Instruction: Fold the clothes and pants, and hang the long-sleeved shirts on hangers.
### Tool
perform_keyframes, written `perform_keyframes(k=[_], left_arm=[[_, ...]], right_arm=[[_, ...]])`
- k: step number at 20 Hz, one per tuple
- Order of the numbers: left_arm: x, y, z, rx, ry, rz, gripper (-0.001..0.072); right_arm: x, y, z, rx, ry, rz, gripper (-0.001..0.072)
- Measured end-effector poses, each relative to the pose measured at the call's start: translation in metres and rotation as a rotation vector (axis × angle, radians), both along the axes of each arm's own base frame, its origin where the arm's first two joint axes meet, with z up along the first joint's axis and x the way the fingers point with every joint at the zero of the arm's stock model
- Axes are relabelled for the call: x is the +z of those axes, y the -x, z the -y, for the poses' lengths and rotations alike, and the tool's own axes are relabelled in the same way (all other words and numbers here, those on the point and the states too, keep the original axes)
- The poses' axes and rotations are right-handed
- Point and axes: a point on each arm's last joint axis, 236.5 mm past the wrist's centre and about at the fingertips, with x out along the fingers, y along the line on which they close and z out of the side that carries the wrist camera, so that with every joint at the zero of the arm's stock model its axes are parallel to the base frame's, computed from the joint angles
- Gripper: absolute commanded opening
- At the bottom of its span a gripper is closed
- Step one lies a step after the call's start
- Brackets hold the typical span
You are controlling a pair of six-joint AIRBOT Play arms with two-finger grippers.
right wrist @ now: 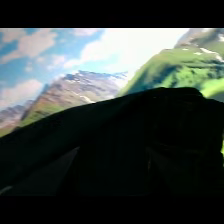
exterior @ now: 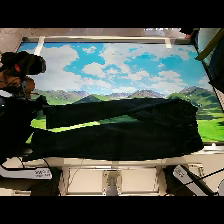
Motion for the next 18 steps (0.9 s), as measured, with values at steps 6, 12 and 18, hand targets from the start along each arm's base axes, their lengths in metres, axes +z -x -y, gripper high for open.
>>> perform_keyframes(k=[6, 12, 18], left_arm=[[0.074, -0.025, -0.026, 0.092, -0.099, 0.197, 0.0016], [0.108, -0.038, -0.037, 0.237, -0.09, 0.265, 0.0016], [0.113, -0.043, -0.032, 0.279, -0.062, 0.265, 0.0016]], right_arm=[[-0.091, 0.007, 0.073, -0.131, -0.09, -0.214, 0.0448], [-0.19, -0.007, 0.092, -0.053, -0.212, -0.322, 0.0447], [-0.249, -0.044, 0.072, 0.067, -0.267, -0.298, 0.0443]])
